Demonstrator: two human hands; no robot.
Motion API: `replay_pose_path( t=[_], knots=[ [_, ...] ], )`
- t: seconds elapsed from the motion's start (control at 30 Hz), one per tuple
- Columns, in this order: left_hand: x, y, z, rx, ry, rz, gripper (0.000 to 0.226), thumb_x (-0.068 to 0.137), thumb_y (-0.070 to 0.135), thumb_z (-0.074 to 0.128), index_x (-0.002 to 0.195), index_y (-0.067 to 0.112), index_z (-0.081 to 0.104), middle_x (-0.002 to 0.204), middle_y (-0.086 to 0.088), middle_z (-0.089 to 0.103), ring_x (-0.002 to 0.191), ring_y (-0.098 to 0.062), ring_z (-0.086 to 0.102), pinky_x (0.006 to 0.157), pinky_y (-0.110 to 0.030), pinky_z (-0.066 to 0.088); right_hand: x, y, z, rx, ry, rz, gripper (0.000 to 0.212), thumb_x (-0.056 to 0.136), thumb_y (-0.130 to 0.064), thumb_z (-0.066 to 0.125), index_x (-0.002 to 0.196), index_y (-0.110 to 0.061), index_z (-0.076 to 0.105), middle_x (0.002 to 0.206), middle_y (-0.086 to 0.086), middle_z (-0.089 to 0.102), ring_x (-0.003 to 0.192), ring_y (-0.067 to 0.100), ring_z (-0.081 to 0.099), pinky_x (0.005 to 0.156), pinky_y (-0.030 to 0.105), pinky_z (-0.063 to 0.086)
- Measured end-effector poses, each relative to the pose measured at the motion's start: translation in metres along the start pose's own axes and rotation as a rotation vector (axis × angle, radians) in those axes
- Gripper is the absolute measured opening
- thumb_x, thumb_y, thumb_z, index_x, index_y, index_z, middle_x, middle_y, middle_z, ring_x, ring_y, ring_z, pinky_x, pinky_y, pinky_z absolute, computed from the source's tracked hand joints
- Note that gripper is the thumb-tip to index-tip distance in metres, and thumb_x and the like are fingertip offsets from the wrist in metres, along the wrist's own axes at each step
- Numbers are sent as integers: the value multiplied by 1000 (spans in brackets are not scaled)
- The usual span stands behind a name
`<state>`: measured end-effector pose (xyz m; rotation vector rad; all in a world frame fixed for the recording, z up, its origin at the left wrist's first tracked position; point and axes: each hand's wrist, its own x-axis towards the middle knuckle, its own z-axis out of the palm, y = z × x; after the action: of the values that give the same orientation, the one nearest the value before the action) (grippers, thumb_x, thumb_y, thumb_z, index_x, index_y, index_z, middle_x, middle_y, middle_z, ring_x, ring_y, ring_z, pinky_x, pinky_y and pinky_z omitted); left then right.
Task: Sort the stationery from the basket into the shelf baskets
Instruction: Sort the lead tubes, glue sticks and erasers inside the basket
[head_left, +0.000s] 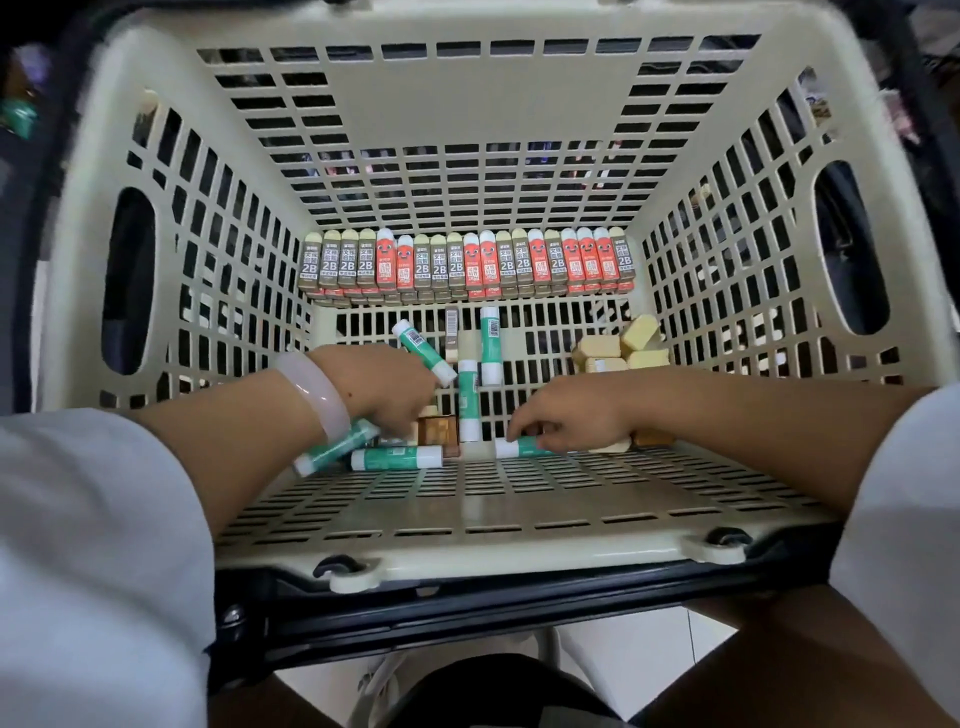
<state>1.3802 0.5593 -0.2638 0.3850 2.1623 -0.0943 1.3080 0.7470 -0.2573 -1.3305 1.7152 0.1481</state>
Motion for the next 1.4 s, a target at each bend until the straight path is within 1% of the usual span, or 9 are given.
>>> replay_pose_path(
  t=[0.13,0.37,0.5,0.7,0.83,0.97,1.1,1.2,1.4],
  knots=[
    [-2,-5,2,55,92,-43,29,86,19,53,61,17,39,64,5,40,54,-11,40,48,-22,35,1,-2,3,12,-61,62,48,93,-22,50,139,-16,36,125,7,54,109,22,52,77,21,31],
    [6,18,4,18,221,200,28,85,10,51,112,16,57,102,-5,60,93,-24,56,78,-38,48,-1,-11,-4,317,83,137,39,90,-25,56,126,-11,48,94,-3,56,65,5,46,47,8,36],
    [5,14,5,-39,96,177,43,86,7,49,127,20,47,117,-7,54,102,-27,54,82,-36,46,-6,-9,-23,1062,406,95,42,94,-29,50,134,-21,39,118,-1,57,93,8,60,76,15,49],
    [6,18,-1,-171,147,177,23,85,17,61,90,18,38,76,5,44,75,-20,46,58,-28,33,-1,-4,-18,737,435,207,31,97,-19,44,126,-14,50,110,5,60,99,19,60,86,29,49],
    [0,13,-10,-774,308,155,25,82,19,68,80,26,43,75,7,56,60,-2,56,50,-10,40,-1,-10,-14,915,250,82,33,91,-23,55,123,-18,47,98,-2,64,82,5,61,70,13,50],
    [-3,3,-21,-1282,440,113,24,82,11,66,88,22,46,87,-1,64,67,-6,68,56,-18,52,0,-1,-22,759,499,127,36,86,-21,64,118,-15,50,109,8,65,95,18,63,84,31,51],
    [-1,-10,-11,-791,412,37,16,85,9,61,93,20,51,94,-3,66,84,-18,65,64,-25,53,-4,9,-28,217,601,170,27,88,-28,60,108,-12,55,100,7,64,79,15,54,64,25,42],
    [-1,-10,2,-307,188,109,25,85,17,61,110,13,60,100,1,61,92,-17,56,77,-25,43,-6,10,-23,-164,314,162,27,88,-33,57,107,-13,58,100,3,58,92,18,55,74,28,42],
    [6,1,10,24,23,149,37,85,7,55,120,18,57,119,-3,56,104,-25,55,87,-37,47,-8,7,-14,-472,-163,148,38,92,-45,45,104,-15,66,105,2,61,107,21,52,105,40,24]
  ],
)
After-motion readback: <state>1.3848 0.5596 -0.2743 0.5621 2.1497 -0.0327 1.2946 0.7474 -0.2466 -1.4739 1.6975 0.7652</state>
